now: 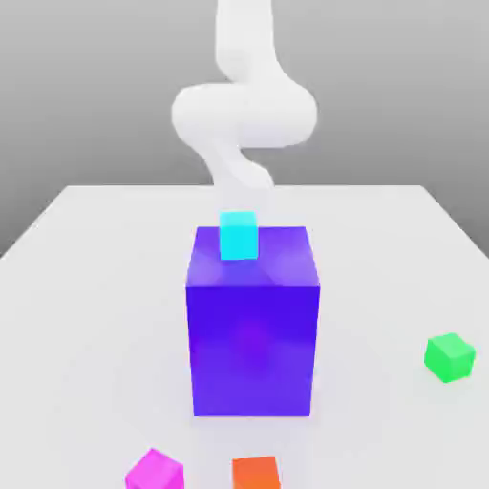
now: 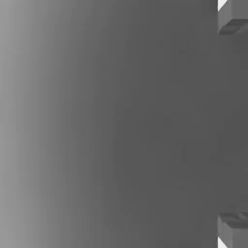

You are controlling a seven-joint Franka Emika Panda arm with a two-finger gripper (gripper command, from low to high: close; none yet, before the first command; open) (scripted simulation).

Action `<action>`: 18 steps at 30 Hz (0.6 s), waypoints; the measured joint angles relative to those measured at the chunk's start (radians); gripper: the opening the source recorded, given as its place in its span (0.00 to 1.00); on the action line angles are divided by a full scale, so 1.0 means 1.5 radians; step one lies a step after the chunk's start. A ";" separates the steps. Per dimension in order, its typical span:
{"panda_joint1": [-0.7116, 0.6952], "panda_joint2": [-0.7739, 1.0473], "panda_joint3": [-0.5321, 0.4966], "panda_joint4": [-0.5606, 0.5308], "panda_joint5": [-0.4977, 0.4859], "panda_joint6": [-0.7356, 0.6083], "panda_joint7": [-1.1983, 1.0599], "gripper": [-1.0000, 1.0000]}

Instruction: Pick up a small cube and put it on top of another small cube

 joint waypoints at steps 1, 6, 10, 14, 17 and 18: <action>0.014 0.024 -0.016 -0.001 0.008 0.006 -0.029 0.50; 0.075 0.134 -0.091 -0.002 0.055 0.033 -0.173 0.50; 0.110 0.222 -0.138 -0.004 0.102 0.053 -0.294 0.50; 0.137 0.312 -0.177 -0.005 0.150 0.074 -0.416 0.50; 0.150 0.379 -0.199 -0.006 0.185 0.088 -0.506 0.50; 0.151 0.401 -0.203 -0.006 0.196 0.093 -0.536 0.50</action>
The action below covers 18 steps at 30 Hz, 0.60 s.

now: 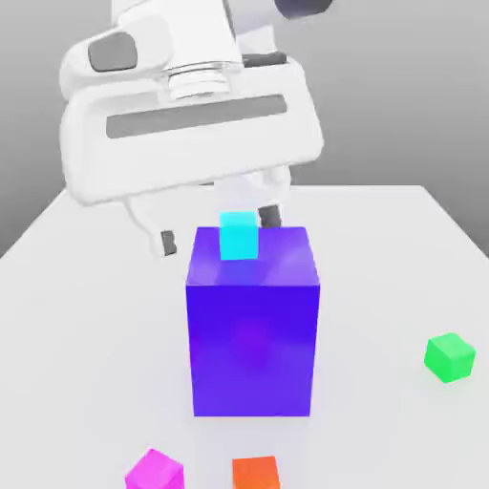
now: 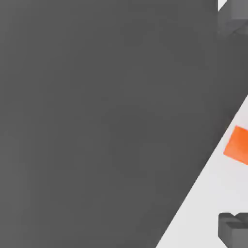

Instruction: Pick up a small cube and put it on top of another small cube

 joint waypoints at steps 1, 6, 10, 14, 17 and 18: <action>0.001 0.022 -0.004 0.000 0.010 0.005 -0.029 0.50; -0.012 0.127 -0.004 -0.003 0.045 0.035 -0.163 0.50; -0.028 0.203 0.001 -0.008 0.044 0.065 -0.250 0.50; -0.043 0.269 -0.001 -0.014 0.015 0.102 -0.319 0.50; -0.052 0.317 -0.003 -0.017 -0.010 0.134 -0.358 0.50; -0.061 0.338 0.006 -0.013 -0.002 0.150 -0.370 0.50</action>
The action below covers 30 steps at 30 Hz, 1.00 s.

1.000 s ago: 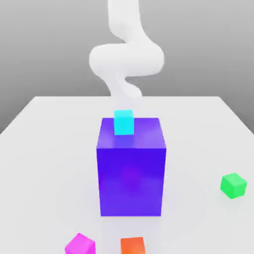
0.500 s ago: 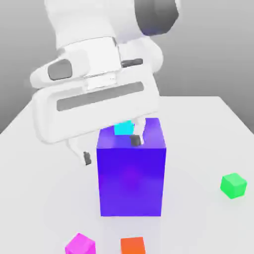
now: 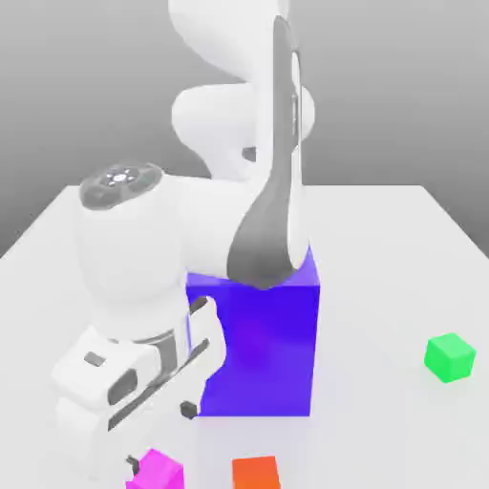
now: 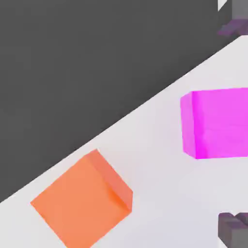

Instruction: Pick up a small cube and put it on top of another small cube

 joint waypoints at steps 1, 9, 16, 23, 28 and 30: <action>-0.010 0.023 0.012 0.005 0.012 0.017 -0.012 0.50; -0.038 0.075 0.047 0.021 0.014 -0.008 -0.045 0.00; -0.010 -0.014 0.012 -0.007 -0.016 -0.013 0.009 0.00; 0.121 -0.075 0.090 -0.037 -0.079 -0.031 0.045 0.00; 0.233 -0.151 0.165 -0.106 -0.140 -0.027 0.108 0.00; 0.285 -0.189 0.206 -0.139 -0.171 -0.023 0.140 0.00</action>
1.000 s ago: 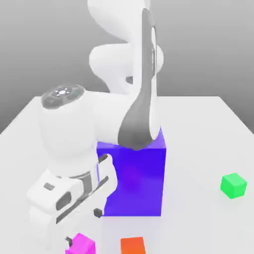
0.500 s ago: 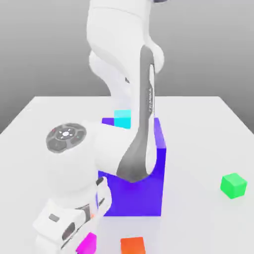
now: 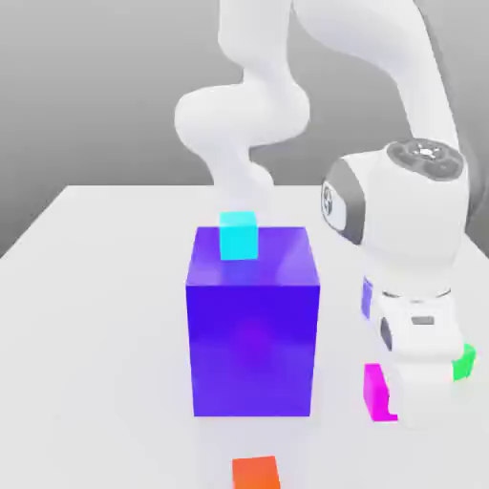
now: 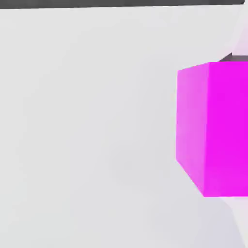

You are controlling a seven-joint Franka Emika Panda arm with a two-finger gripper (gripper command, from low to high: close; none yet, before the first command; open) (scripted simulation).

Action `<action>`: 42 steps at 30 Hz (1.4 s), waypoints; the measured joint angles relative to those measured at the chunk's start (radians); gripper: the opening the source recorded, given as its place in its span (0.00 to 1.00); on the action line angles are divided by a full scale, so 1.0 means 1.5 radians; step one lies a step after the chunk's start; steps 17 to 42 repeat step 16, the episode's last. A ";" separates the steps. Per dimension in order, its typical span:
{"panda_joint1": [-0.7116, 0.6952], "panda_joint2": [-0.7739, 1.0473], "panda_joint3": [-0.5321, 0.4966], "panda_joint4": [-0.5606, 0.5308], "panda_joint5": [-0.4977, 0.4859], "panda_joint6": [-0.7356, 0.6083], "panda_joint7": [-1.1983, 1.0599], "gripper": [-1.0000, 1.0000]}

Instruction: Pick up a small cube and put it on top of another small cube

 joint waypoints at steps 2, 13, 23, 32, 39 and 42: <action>0.084 -0.038 0.042 -0.036 -0.025 0.000 0.043 0.00; 0.136 0.049 0.051 -0.062 -0.049 0.107 0.099 1.00; 0.136 0.039 0.051 -0.063 -0.048 0.099 0.098 1.00; 0.136 0.039 0.051 -0.063 -0.048 0.099 0.098 1.00; 0.136 0.039 0.051 -0.063 -0.048 0.099 0.098 1.00; 0.136 0.039 0.051 -0.063 -0.048 0.099 0.098 1.00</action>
